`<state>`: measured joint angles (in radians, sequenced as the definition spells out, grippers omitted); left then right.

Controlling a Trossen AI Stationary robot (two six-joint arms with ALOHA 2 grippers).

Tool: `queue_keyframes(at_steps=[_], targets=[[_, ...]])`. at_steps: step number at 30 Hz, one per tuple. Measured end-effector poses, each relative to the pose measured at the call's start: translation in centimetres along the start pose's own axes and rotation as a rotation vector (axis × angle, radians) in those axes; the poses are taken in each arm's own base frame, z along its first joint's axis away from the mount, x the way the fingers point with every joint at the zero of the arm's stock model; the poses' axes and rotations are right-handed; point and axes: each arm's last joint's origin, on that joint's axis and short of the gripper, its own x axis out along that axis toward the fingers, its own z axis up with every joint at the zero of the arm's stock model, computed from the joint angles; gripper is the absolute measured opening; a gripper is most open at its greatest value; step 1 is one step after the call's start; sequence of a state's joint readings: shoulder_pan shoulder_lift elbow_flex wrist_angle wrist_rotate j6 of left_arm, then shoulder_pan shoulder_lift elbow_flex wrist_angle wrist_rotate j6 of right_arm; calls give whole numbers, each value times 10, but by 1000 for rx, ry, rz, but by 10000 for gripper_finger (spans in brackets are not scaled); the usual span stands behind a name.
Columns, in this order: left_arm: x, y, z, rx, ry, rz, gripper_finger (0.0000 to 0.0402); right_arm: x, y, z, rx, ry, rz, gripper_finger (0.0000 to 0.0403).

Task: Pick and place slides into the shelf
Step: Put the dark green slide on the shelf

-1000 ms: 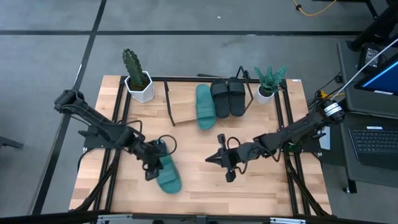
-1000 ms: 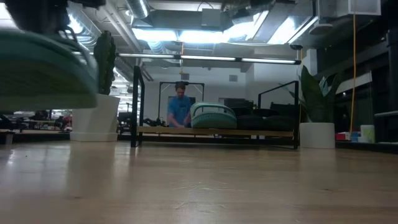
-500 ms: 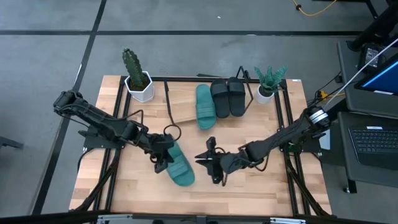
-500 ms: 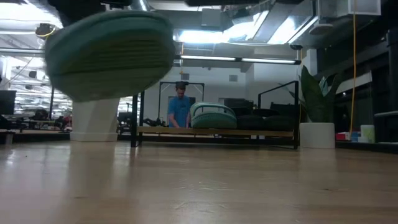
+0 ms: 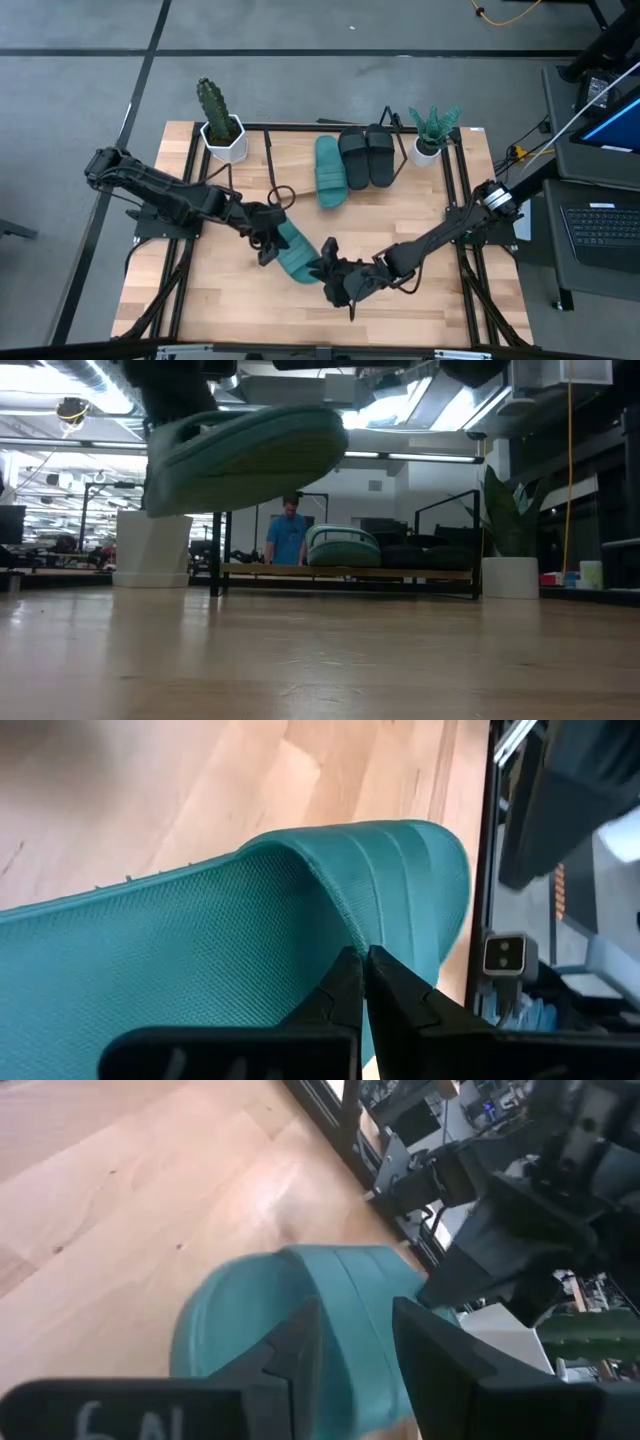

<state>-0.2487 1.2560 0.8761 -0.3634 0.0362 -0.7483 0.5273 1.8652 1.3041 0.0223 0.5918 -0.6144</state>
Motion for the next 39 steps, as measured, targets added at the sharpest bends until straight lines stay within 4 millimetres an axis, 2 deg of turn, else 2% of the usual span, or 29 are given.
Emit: queue_keyframes(at_steps=[8,13,17,24,39], targets=[[-1,5,13,-30,-62,-27,0,-3,6,3,-10,15,-25,126],[-2,3,20,-32,-83,-116,0,-3,8,2,-24,22,-18,126],[-3,0,21,-28,-78,-152,0,-3,7,2,-41,26,-22,126],[-6,-7,24,-24,-70,-189,0,-3,8,-5,-89,139,-84,126],[-9,-11,27,-13,-86,-199,0,-3,7,-4,-77,141,-111,126]])
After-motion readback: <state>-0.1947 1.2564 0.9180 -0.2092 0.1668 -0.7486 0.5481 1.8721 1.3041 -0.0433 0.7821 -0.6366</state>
